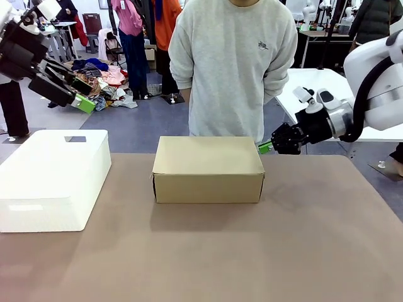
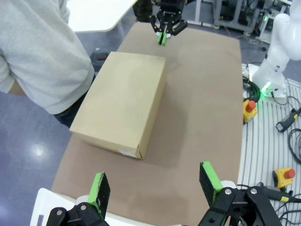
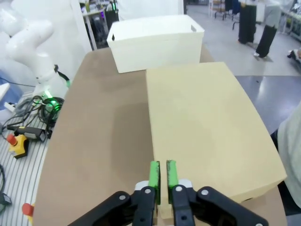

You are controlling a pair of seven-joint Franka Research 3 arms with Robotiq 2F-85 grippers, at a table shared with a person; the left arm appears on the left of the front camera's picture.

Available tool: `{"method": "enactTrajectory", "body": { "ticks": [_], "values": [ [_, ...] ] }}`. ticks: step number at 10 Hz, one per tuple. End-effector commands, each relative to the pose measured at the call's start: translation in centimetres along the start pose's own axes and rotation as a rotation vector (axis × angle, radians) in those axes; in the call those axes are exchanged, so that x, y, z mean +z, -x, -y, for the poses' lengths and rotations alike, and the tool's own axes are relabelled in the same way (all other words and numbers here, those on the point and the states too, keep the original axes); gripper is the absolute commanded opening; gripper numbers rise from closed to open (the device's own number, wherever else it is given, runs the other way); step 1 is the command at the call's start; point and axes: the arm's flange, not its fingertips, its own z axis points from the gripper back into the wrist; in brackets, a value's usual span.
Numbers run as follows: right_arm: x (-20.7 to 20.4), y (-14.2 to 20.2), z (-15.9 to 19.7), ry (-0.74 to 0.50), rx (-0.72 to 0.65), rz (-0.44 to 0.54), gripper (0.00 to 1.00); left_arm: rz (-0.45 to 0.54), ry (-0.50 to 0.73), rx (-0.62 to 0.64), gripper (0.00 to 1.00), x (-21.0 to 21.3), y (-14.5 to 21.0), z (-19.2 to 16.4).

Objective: Pack the shoes into the box.
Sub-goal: Press down on the lid of the Shoes Box.

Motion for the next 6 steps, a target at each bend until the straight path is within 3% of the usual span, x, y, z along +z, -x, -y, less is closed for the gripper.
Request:
{"method": "enactTrajectory", "body": {
  "ticks": [1, 3, 5, 6],
  "values": [
    [0.2, -1.4, -1.2, 0.012, -0.034, -0.072, 0.60, -0.012, -0.012, 0.059, 0.81, -0.9, -0.8, -0.2],
    [0.8, -2.8, -2.4, 0.058, -0.067, -0.136, 1.00, -0.051, -0.062, 0.098, 0.41, -2.1, -1.2, -0.5],
    [1.2, -4.0, -3.6, 0.096, -0.099, -0.199, 1.00, -0.065, -0.104, 0.126, 0.01, -3.1, -1.8, -0.6],
    [1.4, -4.6, -4.3, 0.122, -0.104, -0.230, 1.00, -0.070, -0.129, 0.136, 0.00, -3.8, -2.0, -0.9]
  ]
}}
